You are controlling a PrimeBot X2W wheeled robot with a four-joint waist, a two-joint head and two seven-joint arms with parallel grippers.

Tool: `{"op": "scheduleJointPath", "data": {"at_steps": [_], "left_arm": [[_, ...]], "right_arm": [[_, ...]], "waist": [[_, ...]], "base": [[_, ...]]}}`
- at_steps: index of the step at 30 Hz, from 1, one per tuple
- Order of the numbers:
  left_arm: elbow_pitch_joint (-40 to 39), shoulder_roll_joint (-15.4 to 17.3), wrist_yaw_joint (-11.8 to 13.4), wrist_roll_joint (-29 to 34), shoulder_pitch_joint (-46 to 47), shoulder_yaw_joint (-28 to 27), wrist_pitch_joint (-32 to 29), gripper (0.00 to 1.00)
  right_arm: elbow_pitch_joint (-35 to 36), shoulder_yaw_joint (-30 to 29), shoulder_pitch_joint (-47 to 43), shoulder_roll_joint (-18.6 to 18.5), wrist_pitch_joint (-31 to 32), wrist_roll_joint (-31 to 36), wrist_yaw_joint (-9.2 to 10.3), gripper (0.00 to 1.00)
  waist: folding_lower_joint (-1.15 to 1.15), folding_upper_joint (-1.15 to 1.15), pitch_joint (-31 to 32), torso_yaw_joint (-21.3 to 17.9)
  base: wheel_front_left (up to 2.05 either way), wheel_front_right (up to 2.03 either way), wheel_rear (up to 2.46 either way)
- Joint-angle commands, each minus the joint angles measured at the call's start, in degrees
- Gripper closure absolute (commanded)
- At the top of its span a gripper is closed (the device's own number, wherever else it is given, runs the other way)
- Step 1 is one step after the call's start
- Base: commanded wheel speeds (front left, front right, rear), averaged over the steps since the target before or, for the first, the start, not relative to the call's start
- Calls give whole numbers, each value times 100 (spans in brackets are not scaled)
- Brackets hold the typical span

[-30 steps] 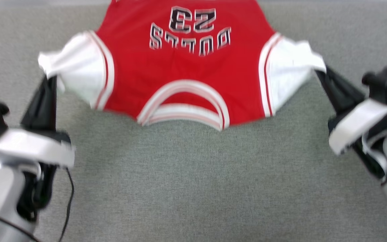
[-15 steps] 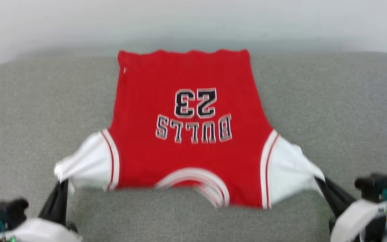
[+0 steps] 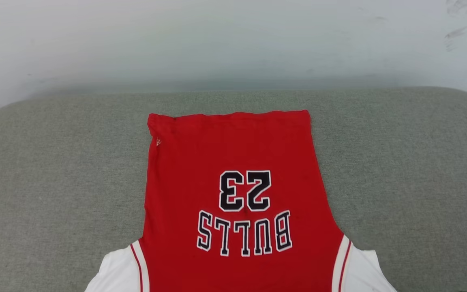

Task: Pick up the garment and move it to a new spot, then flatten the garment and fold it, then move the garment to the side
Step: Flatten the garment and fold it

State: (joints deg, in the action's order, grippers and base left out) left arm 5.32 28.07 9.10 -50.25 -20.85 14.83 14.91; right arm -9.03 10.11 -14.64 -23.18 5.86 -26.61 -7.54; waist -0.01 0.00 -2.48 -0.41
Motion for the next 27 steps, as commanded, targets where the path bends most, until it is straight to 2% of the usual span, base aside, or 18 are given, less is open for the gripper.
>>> {"op": "scheduleJointPath", "data": {"at_steps": [1,9,10,11,12,18,27], "left_arm": [[42,-42,-17,-30,-23,-24,41,100],[273,-165,-179,176,285,54,42,100],[279,-167,-193,213,332,85,41,100],[284,-171,-207,255,391,113,42,100],[282,-195,-216,282,446,133,42,100],[175,-308,-226,463,659,220,36,100],[-168,-429,-252,848,1085,207,37,100]], "right_arm": [[-49,-55,-83,-47,-7,27,10,100],[-181,-110,-61,70,45,-123,10,100],[-170,-137,-8,104,28,-140,10,84],[-151,-202,55,129,-14,-125,10,51],[-114,-276,125,154,-69,-85,10,0],[381,-629,521,232,-200,74,8,0],[1092,-698,2239,-212,272,322,8,0]], "waist": [[1,0,3,7],[1,0,5,97],[1,0,5,108],[1,0,10,119],[1,0,13,129],[1,0,-4,187],[1,0,-491,504]], "base": [[0,0,0],[0,0,0],[0,0,0],[0,0,0],[0,0,0],[0,0,0],[0,0,0]]}}
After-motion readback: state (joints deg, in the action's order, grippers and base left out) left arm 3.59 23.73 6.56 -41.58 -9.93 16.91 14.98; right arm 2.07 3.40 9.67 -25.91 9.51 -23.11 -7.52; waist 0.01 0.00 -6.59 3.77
